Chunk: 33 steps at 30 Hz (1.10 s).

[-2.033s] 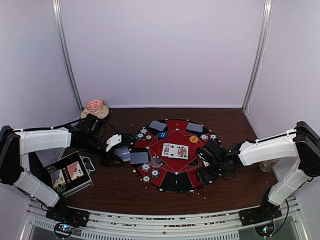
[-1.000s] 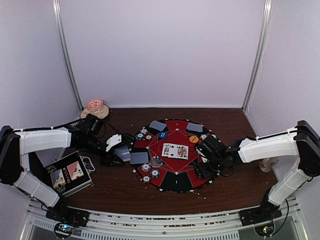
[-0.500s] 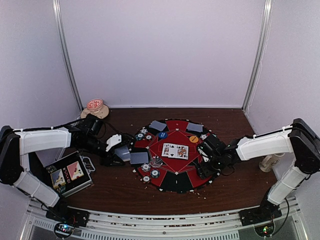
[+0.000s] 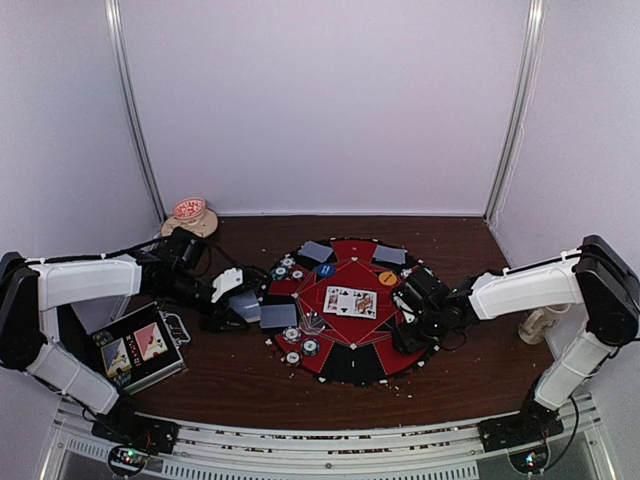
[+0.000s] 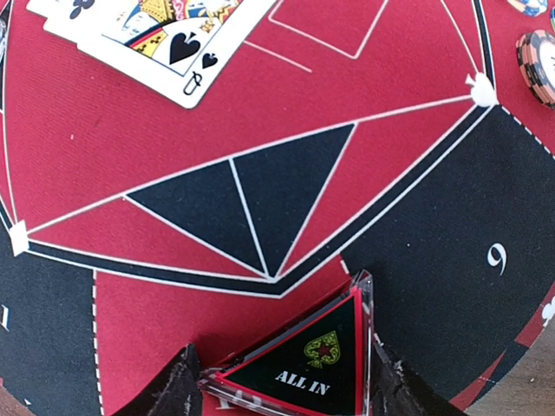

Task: Distribute texas hold em gaming equipment
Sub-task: Pick up the all-in button from position 10, then place the all-in button in the small blind area.

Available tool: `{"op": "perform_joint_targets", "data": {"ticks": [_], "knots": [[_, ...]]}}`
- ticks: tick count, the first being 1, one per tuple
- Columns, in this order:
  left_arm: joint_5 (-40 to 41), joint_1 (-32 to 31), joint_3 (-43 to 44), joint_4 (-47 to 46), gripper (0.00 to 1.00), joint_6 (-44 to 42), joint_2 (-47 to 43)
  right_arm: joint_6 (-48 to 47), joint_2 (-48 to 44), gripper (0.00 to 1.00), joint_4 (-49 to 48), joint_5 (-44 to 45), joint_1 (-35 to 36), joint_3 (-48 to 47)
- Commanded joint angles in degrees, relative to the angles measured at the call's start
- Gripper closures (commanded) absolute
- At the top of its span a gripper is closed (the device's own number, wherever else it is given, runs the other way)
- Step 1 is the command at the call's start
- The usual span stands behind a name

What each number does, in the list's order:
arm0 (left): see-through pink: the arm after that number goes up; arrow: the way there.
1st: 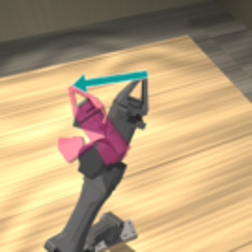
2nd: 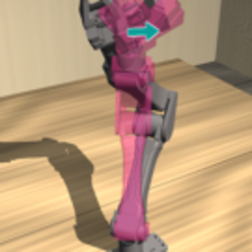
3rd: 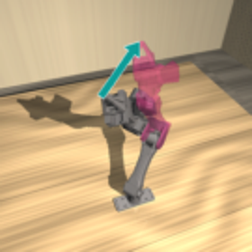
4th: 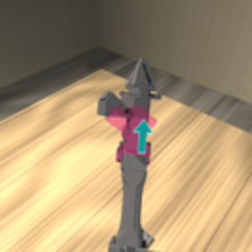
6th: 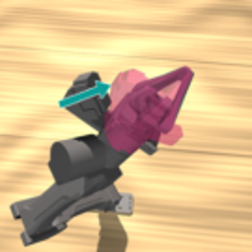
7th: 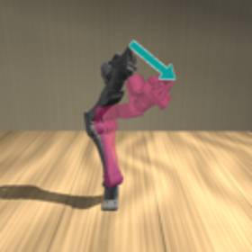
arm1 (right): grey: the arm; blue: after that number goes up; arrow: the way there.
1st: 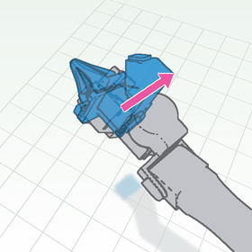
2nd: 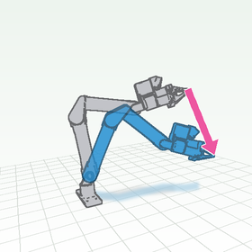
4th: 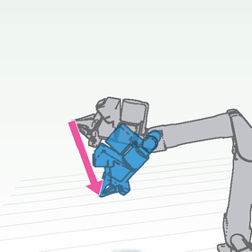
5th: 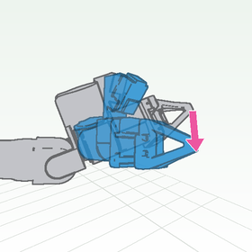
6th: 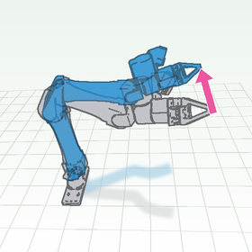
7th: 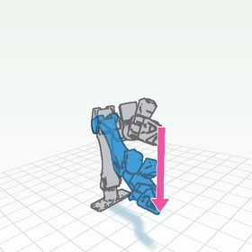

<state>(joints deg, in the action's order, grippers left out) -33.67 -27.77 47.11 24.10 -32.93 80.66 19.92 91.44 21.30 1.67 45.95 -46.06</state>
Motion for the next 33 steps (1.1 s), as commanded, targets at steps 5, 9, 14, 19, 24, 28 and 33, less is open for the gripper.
{"op": "perform_joint_targets", "data": {"ticks": [5,9,14,19,24,28,33], "knots": [[-0.82,0.01,-0.01,-1.35,0.54,-0.12,-1.34,-1.09,3.15,0.44,1.64,1.45,3.54,-8.42],[-0.83,0.03,-0.01,-1.33,0.54,-0.12,-1.47,-5.92,6.16,0.45,3.23,0.83,3.53,-15.93],[-0.76,0.16,-0.03,-1.38,0.55,-0.03,-1.39,-11.36,13.65,0.47,5.81,-0.39,3.51,-28.32],[-0.76,0.24,0.0,-1.48,0.54,-0.04,-1.21,-9.16,24.33,0.48,8.44,-0.83,3.18,-42.15],[-0.72,0.25,0.0,-1.55,0.54,-0.08,-1.06,-4.7,31.73,0.5,9.5,-0.16,4.37,-52.35],[-0.82,0.19,0.0,-1.52,0.54,-0.03,-1.12,-2.79,35.01,0.51,8.66,1.11,5.18,-56.01],[-0.72,0.21,-0.01,-1.51,0.54,-0.07,-1.12,-1.82,38.07,0.51,8.57,3.1,5.68,-58.85]]}}
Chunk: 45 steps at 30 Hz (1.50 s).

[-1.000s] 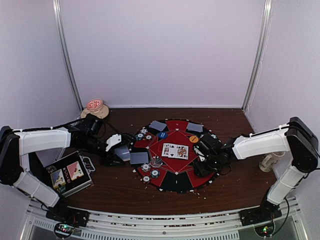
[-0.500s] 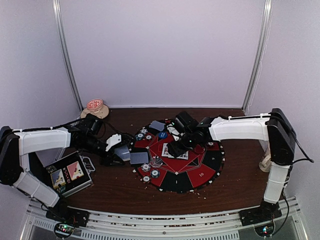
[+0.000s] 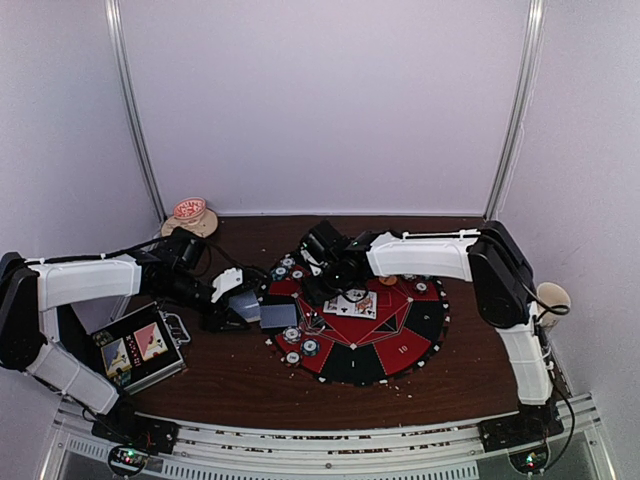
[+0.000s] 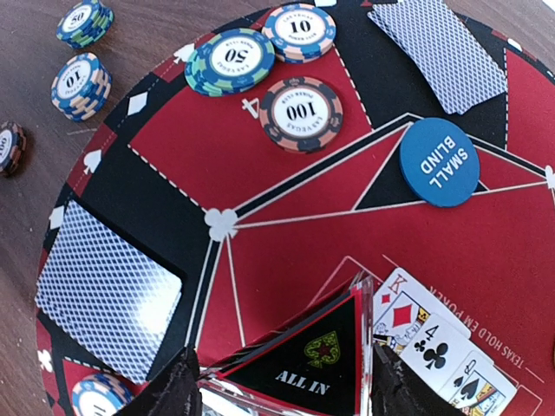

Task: Distribute texas hold em gaming equipment
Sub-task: Place the all-in button in the small blind area.

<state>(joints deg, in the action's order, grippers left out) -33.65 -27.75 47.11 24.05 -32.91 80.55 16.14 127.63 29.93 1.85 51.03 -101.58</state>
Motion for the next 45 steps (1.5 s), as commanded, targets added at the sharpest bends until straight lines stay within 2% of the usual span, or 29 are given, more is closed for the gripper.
{"op": "perform_joint_targets", "data": {"ticks": [1,8,23,45], "knots": [[-0.78,0.22,0.04,-1.49,0.54,-0.06,-1.01,2.01,2.6,0.51,0.18,3.21,0.71,-4.23],[-0.65,0.3,-0.04,-1.55,0.55,0.03,-1.01,2.73,7.24,0.51,2.13,6.12,1.02,-10.58],[-0.79,0.32,-0.05,-1.55,0.55,-0.05,-0.84,3.51,12.56,0.5,2.6,10.14,0.94,-16.78],[-0.95,0.29,0.0,-1.54,0.54,-0.14,-0.53,3.54,15.22,0.48,1.42,10.8,0.39,-18.63]]}}
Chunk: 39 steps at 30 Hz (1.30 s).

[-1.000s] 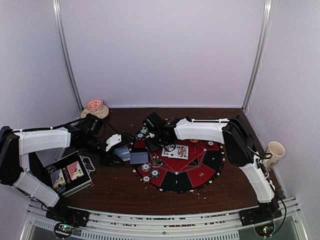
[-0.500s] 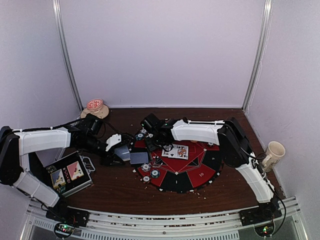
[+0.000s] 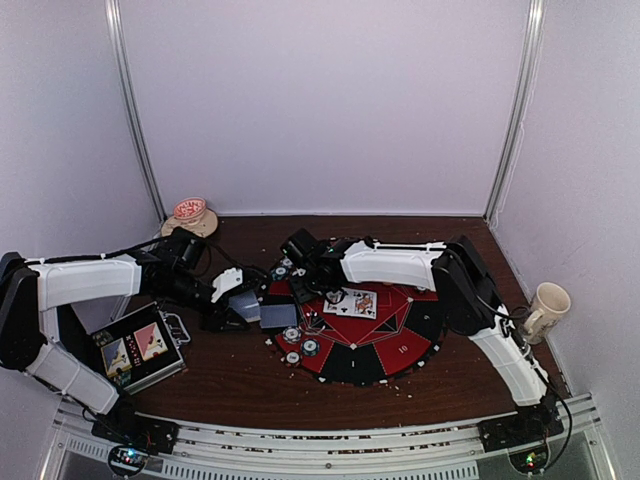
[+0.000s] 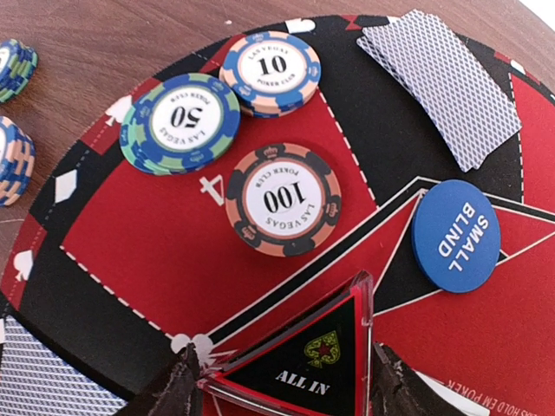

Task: Distribute texas hold em gaming equipment
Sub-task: Place the all-in button in the small blind area.

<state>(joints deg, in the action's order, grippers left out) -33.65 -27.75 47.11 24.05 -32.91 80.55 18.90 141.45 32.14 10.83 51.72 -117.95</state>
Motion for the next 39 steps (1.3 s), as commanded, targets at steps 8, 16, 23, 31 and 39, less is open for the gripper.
{"op": "perform_joint_targets", "data": {"ticks": [8,16,23,31,39], "knots": [[-1.02,0.32,0.0,-1.5,0.54,-0.14,-0.48,0.78,2.15,0.45,-1.41,2.38,-0.77,-2.7],[-1.03,0.32,0.0,-1.55,0.54,-0.14,-0.57,0.6,2.47,0.43,-1.73,2.94,-0.97,-3.04],[-1.0,0.3,0.0,-1.55,0.54,-0.14,-0.49,0.18,1.24,0.26,-1.95,1.07,-0.93,-2.83],[-1.07,0.26,0.0,-1.55,0.55,-0.14,-0.66,-0.04,-3.82,0.21,-3.18,0.82,-0.4,-0.5],[-1.1,0.25,-0.09,-1.55,0.55,-0.14,-0.91,-0.16,-15.51,0.12,-7.13,2.16,0.3,10.06]]}}
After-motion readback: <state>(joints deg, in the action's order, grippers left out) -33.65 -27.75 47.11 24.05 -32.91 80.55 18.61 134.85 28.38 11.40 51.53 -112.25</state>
